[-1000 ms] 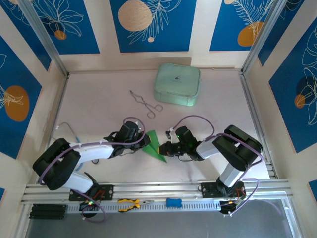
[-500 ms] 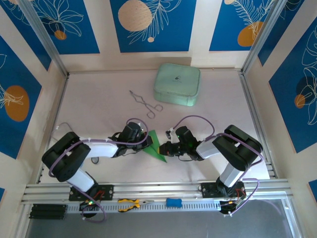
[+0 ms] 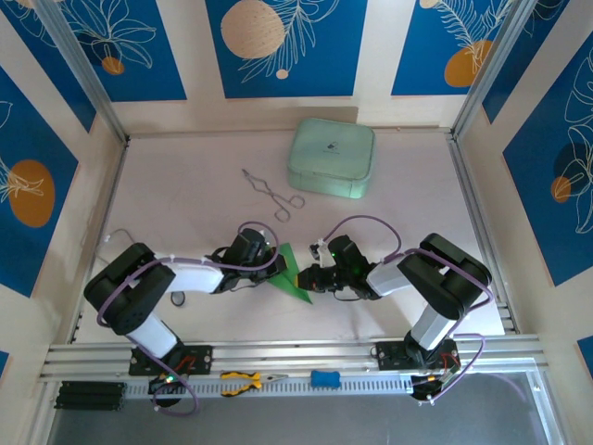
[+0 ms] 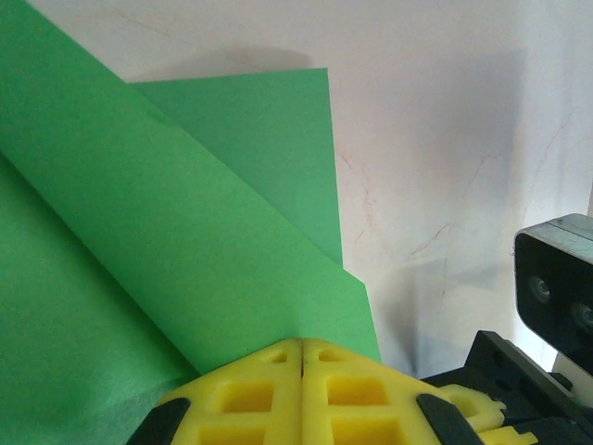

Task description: Fold a paper plane with a square sheet of paper (pick it up from the middle)

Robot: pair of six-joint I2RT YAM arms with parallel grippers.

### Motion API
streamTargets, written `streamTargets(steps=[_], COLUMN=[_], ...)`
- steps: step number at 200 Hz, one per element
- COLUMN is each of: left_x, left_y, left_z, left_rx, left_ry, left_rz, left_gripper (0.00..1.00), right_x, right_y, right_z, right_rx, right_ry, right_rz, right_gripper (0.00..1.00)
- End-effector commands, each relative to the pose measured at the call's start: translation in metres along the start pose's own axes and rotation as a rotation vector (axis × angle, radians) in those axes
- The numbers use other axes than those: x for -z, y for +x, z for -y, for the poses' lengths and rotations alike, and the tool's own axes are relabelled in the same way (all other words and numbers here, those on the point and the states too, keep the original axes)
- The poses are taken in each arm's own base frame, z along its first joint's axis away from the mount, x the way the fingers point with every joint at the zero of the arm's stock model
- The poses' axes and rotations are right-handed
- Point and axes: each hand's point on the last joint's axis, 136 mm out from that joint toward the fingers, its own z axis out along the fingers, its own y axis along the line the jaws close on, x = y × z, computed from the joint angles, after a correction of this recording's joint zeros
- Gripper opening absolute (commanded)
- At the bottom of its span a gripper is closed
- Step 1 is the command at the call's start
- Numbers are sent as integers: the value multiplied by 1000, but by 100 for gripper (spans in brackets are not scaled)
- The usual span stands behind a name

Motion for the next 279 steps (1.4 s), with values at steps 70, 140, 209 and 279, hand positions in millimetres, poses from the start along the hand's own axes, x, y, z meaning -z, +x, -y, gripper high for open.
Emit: streamTargets(steps=[70, 140, 209, 279], left_x=[-8, -13, -17, -18], left_y=[1, 5, 10, 12], left_z=[3, -3, -11, -17], left_rx=[-1, -2, 6, 6], left_ry=[-17, -43, -67, -85], left_rz=[-24, -49, -73, -81], left_gripper=[2, 2, 2, 1], right_x=[0, 0, 2, 13], right_y=[11, 11, 12, 16], right_z=[23, 23, 22, 13], right_rx=[-69, -69, -70, -72], right_ry=[85, 87, 87, 91], right_rz=[-43, -44, -47, -59], right_gripper=[10, 11, 13, 19])
